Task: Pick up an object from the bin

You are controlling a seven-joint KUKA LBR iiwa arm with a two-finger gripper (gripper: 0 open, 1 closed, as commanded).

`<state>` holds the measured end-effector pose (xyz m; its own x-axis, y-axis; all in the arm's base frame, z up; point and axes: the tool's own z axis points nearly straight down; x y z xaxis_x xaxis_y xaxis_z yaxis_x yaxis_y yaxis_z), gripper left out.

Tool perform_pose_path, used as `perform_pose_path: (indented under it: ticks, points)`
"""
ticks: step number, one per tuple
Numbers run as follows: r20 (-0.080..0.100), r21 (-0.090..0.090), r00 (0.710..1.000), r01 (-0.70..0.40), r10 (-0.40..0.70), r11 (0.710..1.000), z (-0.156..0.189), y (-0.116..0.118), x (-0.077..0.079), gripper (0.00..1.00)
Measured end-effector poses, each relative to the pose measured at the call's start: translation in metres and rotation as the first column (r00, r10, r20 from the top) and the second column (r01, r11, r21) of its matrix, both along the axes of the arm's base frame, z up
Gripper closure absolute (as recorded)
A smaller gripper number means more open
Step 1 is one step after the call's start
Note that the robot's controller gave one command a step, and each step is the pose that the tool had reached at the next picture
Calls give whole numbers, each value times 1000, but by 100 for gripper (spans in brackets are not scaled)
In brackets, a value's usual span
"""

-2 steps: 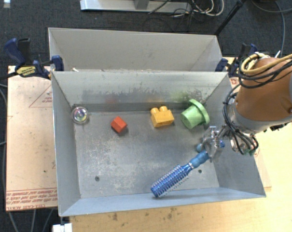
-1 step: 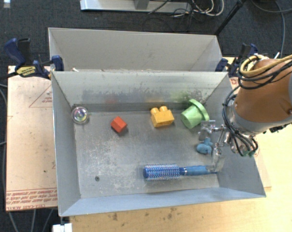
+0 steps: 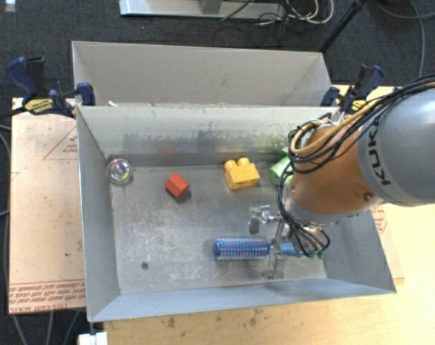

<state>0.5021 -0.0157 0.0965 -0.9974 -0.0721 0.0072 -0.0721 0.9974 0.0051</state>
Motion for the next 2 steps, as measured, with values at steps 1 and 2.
perform_pose_path:
  ticks: [1,2]
  points:
    - [8,-4,1000,7,-7,1000,4,-4,2,100]
    - [17,-4,1000,-27,27,1000,115,1,1,100]
